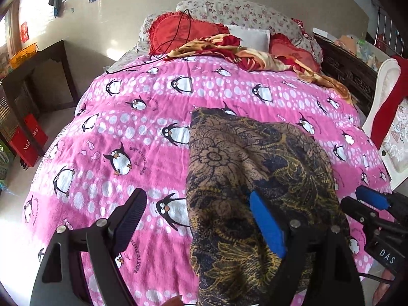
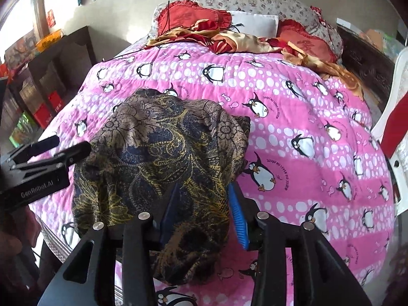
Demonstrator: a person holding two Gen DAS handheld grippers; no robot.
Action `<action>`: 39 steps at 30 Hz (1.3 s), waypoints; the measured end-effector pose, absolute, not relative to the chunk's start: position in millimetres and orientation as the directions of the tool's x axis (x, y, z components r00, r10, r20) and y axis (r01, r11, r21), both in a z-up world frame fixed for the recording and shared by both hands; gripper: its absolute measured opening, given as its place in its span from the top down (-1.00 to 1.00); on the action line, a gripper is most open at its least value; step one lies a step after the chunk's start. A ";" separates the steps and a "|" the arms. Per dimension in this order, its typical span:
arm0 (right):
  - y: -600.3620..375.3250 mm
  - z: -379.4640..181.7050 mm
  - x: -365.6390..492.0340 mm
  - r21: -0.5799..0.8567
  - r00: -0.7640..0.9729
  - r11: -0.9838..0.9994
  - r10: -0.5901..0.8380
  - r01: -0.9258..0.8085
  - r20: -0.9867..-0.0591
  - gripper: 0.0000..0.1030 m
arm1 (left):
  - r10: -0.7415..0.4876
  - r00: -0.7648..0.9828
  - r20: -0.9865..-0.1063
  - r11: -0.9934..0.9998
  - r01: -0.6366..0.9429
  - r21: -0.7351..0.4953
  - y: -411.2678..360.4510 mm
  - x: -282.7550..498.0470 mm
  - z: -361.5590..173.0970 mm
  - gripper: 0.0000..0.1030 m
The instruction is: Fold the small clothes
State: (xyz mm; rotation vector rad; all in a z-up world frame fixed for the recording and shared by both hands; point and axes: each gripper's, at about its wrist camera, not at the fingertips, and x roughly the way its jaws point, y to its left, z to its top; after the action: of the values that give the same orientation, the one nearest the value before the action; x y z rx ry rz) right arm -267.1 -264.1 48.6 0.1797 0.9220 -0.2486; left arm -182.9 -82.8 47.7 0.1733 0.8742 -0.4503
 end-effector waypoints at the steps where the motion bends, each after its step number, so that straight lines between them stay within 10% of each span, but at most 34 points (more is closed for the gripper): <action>1: -264.9 48.0 -267.1 0.049 0.578 0.955 -0.135 0.292 -0.805 0.10 | -0.311 0.555 -0.771 0.893 0.448 -0.038 -82.6 -183.4 47.4 -0.68; 39: -274.3 30.5 -266.4 0.080 0.547 0.943 -0.116 0.322 -0.829 0.02 | -0.299 0.543 -0.785 0.890 0.455 -0.025 -89.3 -189.2 37.2 -0.68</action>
State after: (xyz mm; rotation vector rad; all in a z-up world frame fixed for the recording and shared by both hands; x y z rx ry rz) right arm -266.4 -274.3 30.5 0.2343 0.9598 -0.2623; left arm -189.2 -89.3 37.2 0.1900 0.8911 -0.4506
